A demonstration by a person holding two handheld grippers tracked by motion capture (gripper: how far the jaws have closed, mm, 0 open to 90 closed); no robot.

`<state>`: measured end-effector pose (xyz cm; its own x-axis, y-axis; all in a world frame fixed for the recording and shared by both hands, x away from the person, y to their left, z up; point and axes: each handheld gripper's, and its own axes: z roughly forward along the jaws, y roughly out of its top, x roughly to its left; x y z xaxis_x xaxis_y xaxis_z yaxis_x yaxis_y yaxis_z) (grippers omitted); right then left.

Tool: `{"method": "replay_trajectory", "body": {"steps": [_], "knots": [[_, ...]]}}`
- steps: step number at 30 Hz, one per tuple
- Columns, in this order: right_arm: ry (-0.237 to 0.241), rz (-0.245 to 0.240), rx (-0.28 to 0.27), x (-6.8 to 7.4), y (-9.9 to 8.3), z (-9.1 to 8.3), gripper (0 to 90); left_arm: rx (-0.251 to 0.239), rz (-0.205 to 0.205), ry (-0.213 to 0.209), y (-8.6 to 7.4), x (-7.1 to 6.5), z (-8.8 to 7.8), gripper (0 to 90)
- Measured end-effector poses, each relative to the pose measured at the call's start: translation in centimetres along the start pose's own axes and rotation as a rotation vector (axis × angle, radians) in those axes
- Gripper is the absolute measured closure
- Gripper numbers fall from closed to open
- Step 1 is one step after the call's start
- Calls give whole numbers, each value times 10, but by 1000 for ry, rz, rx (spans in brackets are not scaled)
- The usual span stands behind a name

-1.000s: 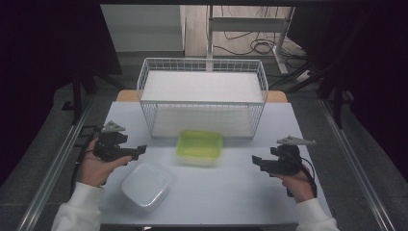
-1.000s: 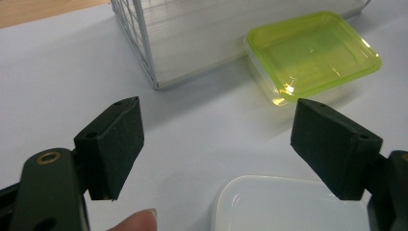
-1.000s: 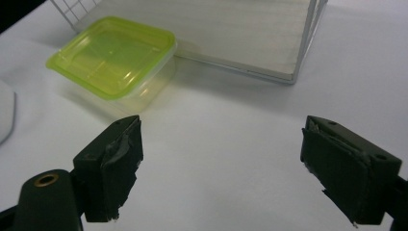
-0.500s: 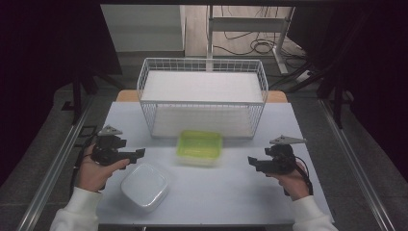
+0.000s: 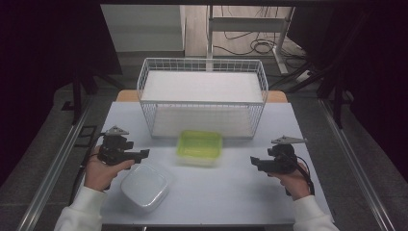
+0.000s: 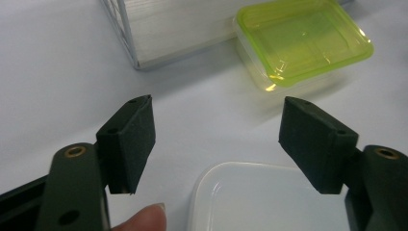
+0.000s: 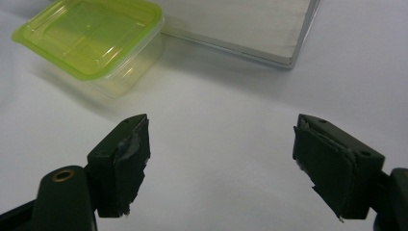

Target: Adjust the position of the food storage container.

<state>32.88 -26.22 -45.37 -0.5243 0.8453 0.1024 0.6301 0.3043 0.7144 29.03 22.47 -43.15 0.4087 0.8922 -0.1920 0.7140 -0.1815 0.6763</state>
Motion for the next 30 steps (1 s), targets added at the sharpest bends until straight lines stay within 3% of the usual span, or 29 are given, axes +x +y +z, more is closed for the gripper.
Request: {"method": "replay_trajectory", "body": {"steps": [6, 14, 16, 17, 18, 19, 20, 28, 30], "knots": [[2, 18, -2, -2, 1, -1, 208, 7, 8, -42, 16, -8, 2, 399], [2, 25, 1, -2, 2, 0, 208, 69, 53, -66, 49, -23, 12, 508], [0, 25, 4, -2, 1, 0, 208, 85, 31, -85, 57, -21, 21, 616], [-2, 25, 6, -2, 1, 0, 208, 107, 22, -118, 60, -19, 26, 718], [-2, 25, 6, -2, 1, 0, 208, 107, 22, -118, 60, -19, 26, 784], [0, 31, 6, -2, 1, -1, 208, 134, 4, -152, 65, -16, 36, 824], [2, 33, 5, -2, 1, -1, 208, 146, 2, -151, 67, -15, 41, 852], [-10, 46, 23, -5, -1, 2, 208, 224, -43, -134, 76, -13, 84, 900], [-13, 45, 26, -5, -1, 3, 208, 236, -38, -116, 77, -14, 93, 900]]}}
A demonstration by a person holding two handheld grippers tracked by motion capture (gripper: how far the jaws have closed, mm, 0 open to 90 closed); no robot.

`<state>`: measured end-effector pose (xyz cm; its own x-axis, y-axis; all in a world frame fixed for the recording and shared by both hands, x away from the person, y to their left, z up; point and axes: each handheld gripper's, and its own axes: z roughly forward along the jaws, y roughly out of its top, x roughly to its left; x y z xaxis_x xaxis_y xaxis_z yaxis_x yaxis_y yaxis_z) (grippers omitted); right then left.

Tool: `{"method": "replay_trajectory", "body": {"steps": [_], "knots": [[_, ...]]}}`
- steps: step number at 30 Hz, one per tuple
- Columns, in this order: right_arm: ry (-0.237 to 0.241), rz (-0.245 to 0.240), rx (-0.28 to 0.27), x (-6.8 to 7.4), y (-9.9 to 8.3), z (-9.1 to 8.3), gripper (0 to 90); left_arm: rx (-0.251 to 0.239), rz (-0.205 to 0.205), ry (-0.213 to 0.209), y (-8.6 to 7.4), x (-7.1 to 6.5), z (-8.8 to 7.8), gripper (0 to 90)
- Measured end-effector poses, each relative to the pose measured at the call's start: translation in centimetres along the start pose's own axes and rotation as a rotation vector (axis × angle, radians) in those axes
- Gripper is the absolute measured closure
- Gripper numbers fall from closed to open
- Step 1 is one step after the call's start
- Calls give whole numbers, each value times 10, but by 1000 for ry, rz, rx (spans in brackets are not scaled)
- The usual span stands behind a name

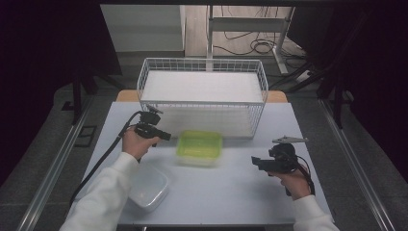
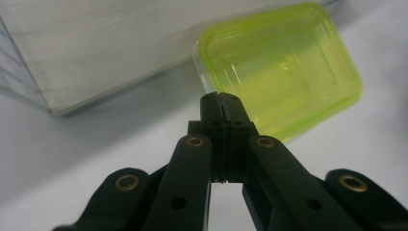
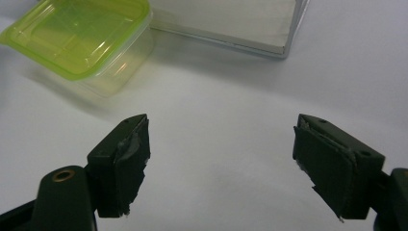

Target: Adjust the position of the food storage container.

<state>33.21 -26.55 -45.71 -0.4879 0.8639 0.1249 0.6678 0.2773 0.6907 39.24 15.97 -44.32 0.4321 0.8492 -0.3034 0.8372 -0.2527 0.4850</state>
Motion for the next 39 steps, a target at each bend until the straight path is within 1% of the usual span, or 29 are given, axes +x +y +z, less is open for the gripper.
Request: {"method": "replay_trajectory", "body": {"steps": [1, 2, 4, 5, 6, 7, 8, 11, 13, 14, 15, 16, 17, 18, 21, 22, 23, 24, 26, 30, 33, 37, 39], "knots": [[1, 0, 1, 0, 0, 0, 208, 16, 6, 10, 1, 1, 3, 900], [0, 0, 2, 0, 0, 0, 208, 16, -5, 15, 2, 0, 8, 900], [0, 2, 2, 0, 0, 0, 208, 41, 0, 31, 4, 2, 15, 900], [-1, 1, 3, 0, 0, 1, 208, 56, -4, 30, 5, 2, 18, 900], [0, 0, 4, 0, -1, 1, 208, 47, -12, 36, 5, 2, 23, 900], [-1, -1, 5, 0, -1, 1, 208, 74, 0, 43, 6, 3, 26, 900], [-1, -3, 7, 0, -1, 1, 208, 79, -11, 50, 5, 3, 30, 900], [-4, -3, 10, 0, -1, 1, 208, 105, -4, 58, 5, 3, 36, 900], [-5, -1, 10, -1, -2, 2, 208, 110, 1, 50, 4, 2, 41, 900], [-6, -1, 11, -1, -2, 2, 208, 130, 17, 51, 4, 3, 42, 900], [-7, -2, 12, -2, -2, 2, 208, 142, 20, 54, 4, 3, 44, 900], [-8, -1, 13, -2, -2, 3, 208, 133, 5, 49, 4, 1, 46, 900], [-9, -2, 15, -1, -2, 3, 208, 147, 14, 47, 4, 1, 46, 900], [-10, -3, 16, -1, -2, 3, 208, 142, 5, 41, 4, 0, 48, 900], [-9, -6, 17, -1, -2, 3, 208, 151, 11, 44, 3, -2, 51, 900], [-9, -8, 20, -1, -2, 3, 208, 163, 20, 45, 3, -2, 51, 900], [-9, -9, 21, -1, -2, 3, 208, 157, 15, 36, 2, -3, 52, 900], [-9, -9, 21, -1, -2, 3, 208, 157, 15, 36, 2, -3, 52, 900], [-10, -7, 21, -1, -2, 4, 208, 156, 16, 17, 2, -5, 52, 900], [-11, -9, 22, -1, -2, 4, 208, 166, 24, -6, 2, -10, 53, 900], [-12, -9, 22, 0, -2, 4, 208, 177, 28, -12, 1, -12, 55, 900], [-11, -9, 23, 0, -2, 5, 208, 172, 28, -21, -1, -14, 57, 900], [-11, -9, 26, 0, -2, 5, 207, 179, 33, -26, -1, -15, 57, 900]]}}
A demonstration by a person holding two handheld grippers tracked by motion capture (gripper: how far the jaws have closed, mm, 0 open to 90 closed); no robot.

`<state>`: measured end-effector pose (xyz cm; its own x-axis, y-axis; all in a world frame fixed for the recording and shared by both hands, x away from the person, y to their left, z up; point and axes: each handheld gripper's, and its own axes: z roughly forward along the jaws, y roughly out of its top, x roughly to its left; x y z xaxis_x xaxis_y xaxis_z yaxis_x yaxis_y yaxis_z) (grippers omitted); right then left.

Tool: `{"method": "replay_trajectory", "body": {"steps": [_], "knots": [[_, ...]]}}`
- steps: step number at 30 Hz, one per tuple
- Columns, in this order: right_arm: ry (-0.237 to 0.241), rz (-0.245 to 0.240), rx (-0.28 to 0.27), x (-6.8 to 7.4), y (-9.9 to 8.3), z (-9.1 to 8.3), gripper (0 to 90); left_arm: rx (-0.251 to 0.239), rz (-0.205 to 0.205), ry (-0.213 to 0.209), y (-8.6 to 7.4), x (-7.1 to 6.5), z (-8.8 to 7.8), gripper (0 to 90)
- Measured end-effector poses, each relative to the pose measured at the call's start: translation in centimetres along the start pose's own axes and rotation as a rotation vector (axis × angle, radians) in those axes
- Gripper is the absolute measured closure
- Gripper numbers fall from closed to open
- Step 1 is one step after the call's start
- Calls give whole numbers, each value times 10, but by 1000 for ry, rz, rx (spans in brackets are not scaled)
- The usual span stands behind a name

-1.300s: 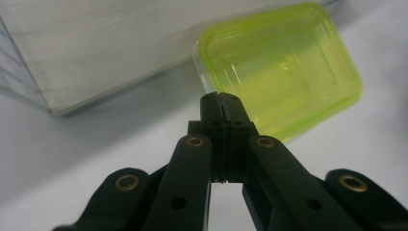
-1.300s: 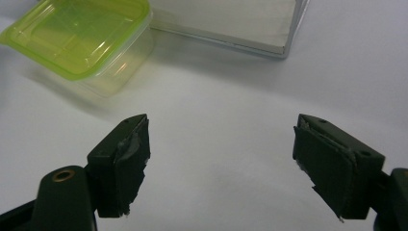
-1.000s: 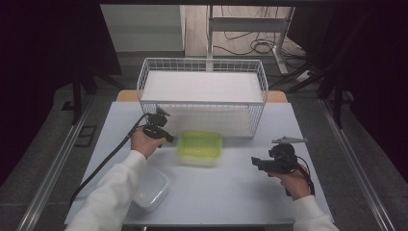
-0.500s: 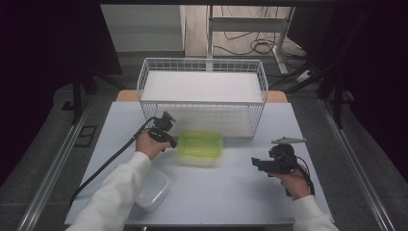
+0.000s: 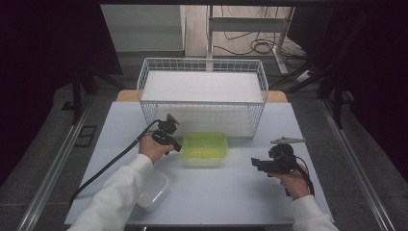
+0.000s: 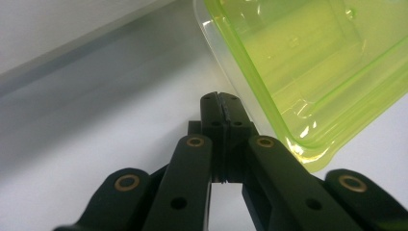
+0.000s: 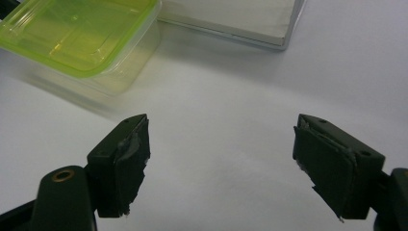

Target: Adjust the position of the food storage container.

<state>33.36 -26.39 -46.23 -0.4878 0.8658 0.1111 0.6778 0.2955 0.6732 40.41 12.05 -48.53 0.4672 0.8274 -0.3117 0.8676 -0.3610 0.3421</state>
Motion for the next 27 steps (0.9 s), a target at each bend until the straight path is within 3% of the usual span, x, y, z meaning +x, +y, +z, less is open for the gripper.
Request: {"method": "replay_trajectory", "body": {"steps": [12, 16, 17, 18, 20, 22, 23, 27], "knots": [[-10, -10, 7, -1, -1, 2, 207, 5, 0, -21, -1, -2, 2, 900], [-9, -10, 7, -1, -1, 1, 206, -11, 3, -2, -1, -1, -3, 900], [-8, -11, 6, -1, -1, 1, 205, -43, 11, 29, -2, 0, -10, 893], [-8, -11, 6, -1, -1, 1, 205, -43, 11, 29, -2, 0, -10, 881], [0, -5, 2, -1, 0, 0, 204, -102, 15, 61, -7, -3, -26, 850], [10, -6, -7, -1, 1, -1, 203, -108, 35, 68, -9, -4, -34, 779], [15, -6, -8, -1, 2, -1, 203, -160, 33, 66, -14, -8, -46, 734], [36, -3, -19, 0, 3, -4, 201, -216, 42, 35, -21, -7, -62, 539]]}}
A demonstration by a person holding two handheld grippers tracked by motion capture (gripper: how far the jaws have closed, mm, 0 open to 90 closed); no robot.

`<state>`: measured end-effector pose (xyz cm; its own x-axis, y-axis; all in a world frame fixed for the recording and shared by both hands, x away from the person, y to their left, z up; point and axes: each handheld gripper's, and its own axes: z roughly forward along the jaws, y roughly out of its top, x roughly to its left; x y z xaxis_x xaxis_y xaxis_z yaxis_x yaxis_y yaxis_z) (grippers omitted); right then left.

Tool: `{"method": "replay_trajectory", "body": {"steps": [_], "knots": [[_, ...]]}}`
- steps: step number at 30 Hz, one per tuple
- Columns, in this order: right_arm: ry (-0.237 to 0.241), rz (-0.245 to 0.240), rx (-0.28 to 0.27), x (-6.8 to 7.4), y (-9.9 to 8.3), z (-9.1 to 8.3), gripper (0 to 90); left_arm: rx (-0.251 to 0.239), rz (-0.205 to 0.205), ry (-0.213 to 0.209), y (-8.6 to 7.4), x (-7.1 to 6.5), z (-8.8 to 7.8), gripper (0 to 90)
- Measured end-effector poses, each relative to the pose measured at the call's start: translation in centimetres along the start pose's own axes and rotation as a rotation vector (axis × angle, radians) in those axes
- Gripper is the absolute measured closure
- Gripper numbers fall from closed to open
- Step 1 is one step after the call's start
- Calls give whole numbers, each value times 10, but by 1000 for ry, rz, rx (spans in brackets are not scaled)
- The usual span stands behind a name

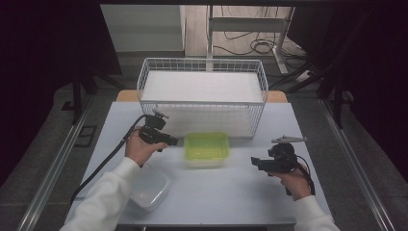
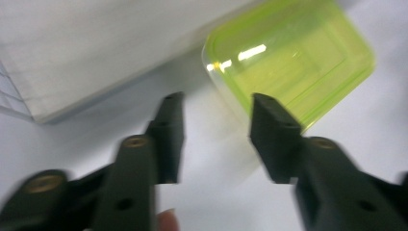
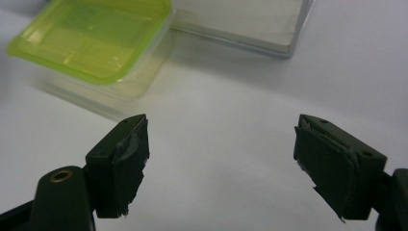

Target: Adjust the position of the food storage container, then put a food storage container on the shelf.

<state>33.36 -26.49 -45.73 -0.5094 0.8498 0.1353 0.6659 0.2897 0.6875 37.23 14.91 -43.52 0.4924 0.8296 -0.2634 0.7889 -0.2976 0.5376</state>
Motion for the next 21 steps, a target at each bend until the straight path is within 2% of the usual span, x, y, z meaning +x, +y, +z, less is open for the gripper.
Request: {"method": "replay_trajectory", "body": {"steps": [4, 7, 10, 12, 15, 18, 19, 21], "knots": [[13, -16, -26, 3, 6, -4, 200, -17, -45, -57, -1, 2, -4, 393], [35, -23, -34, 4, 14, -7, 199, -20, -57, -64, -1, 2, -6, 351], [56, -33, -20, 5, 22, -7, 185, -44, -71, -84, -1, 2, -8, 343], [77, -27, -15, 6, 28, -8, 178, -56, -70, -80, -1, 2, -8, 347], [90, -19, -12, 7, 34, -8, 171, -34, -72, -88, 0, 2, -3, 336], [102, -5, -1, 8, 38, -4, 171, -21, -97, -129, 2, 4, 2, 316], [102, -5, -1, 8, 38, -4, 171, -21, -97, -129, 2, 4, 2, 312], [116, 10, 15, 8, 42, 2, 199, -11, -117, -157, 5, 6, 5, 312]]}}
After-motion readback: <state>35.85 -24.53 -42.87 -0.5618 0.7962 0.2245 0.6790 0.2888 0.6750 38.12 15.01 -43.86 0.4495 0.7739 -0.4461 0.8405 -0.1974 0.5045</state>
